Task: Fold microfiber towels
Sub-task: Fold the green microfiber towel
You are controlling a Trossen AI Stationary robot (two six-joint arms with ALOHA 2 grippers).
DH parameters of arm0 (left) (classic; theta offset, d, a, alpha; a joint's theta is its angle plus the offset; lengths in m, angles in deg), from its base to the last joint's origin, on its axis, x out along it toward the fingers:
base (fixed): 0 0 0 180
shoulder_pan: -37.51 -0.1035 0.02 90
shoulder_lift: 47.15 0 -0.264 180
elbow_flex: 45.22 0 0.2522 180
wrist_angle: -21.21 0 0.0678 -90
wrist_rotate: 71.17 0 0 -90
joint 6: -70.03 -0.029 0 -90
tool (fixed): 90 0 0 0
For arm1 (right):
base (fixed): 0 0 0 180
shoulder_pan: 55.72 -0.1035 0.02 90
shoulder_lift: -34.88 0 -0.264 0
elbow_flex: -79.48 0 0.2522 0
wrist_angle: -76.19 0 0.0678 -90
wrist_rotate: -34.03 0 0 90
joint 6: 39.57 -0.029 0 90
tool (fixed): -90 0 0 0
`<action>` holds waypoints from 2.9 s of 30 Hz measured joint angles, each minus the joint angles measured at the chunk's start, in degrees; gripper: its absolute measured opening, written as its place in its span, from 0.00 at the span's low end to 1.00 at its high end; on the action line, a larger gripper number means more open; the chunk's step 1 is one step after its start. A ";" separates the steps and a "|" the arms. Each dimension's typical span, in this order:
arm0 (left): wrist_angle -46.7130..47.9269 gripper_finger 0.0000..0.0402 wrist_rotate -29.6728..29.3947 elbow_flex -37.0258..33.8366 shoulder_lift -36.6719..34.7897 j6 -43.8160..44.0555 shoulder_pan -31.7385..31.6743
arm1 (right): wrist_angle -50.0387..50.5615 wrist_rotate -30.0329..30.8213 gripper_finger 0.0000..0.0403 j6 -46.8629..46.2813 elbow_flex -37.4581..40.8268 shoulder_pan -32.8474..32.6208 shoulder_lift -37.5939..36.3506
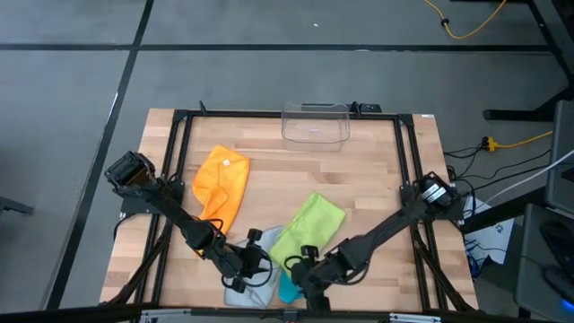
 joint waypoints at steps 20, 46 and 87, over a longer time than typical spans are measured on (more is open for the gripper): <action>0.13 0.30 -0.07 0.00 0.00 -4.86 0.00 | -4.94 6.42 0.63 18.19 0.00 -0.57 0.21; -0.02 0.30 -2.11 -0.02 0.00 -4.79 -0.39 | -3.55 22.62 0.63 19.71 -0.07 -3.42 8.14; -0.24 0.31 -0.60 -0.07 0.02 -4.86 -3.50 | -3.73 28.20 0.18 11.99 -0.07 -3.45 7.90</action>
